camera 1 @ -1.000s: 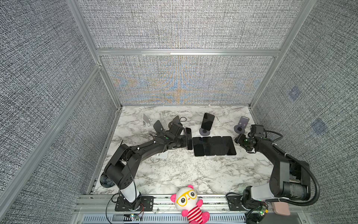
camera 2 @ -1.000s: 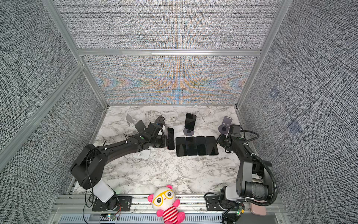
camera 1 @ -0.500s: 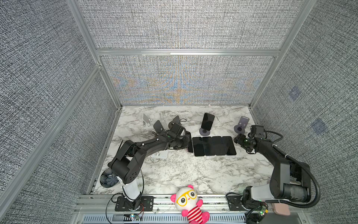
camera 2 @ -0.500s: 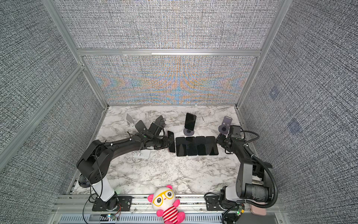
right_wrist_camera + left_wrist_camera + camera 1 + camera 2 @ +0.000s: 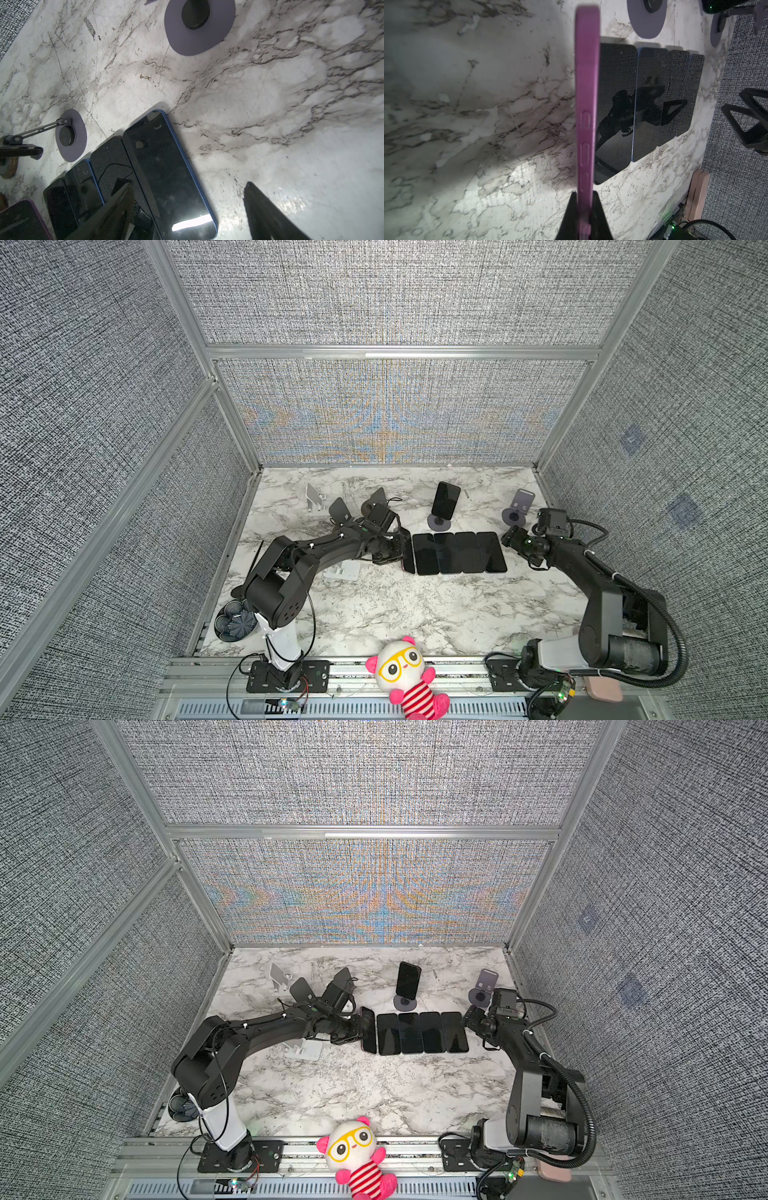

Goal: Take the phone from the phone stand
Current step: 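Carry the purple-edged phone with left gripper to the row of flat phones, then lower the purple-edged phone flat beside the row and open left gripper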

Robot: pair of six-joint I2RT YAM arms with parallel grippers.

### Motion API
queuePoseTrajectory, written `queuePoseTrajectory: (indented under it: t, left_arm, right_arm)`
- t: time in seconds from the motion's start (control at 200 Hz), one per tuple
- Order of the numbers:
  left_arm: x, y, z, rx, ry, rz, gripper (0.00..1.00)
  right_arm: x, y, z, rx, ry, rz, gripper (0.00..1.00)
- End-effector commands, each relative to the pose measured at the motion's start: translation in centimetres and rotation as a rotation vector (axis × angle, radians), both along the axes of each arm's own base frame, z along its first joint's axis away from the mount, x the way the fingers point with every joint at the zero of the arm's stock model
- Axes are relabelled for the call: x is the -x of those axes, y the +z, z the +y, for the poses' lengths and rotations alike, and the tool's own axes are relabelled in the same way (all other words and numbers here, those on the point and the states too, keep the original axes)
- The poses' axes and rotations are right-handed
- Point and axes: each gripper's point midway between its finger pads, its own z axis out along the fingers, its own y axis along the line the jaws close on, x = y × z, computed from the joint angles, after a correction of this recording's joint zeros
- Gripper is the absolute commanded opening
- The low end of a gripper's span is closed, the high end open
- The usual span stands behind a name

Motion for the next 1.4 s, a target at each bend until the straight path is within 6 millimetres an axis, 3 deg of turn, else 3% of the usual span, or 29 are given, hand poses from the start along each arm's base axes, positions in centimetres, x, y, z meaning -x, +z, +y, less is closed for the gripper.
queuePoseTrajectory:
  t: [0.0,0.66,0.965,1.396]
  left_arm:
    - [-0.1,0.2,-0.5,0.019,-0.028,0.002,0.00]
    - [0.4,-1.1,0.1,0.002,-0.016,0.048,0.07]
    - [0.2,-1.5,0.1,-0.001,-0.011,0.047,0.25]
    - [-0.1,-2.1,0.0,-0.011,-0.012,0.041,0.41]
  right_arm:
    - [0.0,0.0,0.0,0.004,0.005,-0.004,0.82]
    - [0.1,0.3,-0.1,0.016,0.003,-0.019,0.84]
    - [0.1,0.4,-0.2,0.019,0.001,-0.025,0.85]
    - [0.0,0.7,0.1,0.004,0.011,-0.039,0.85]
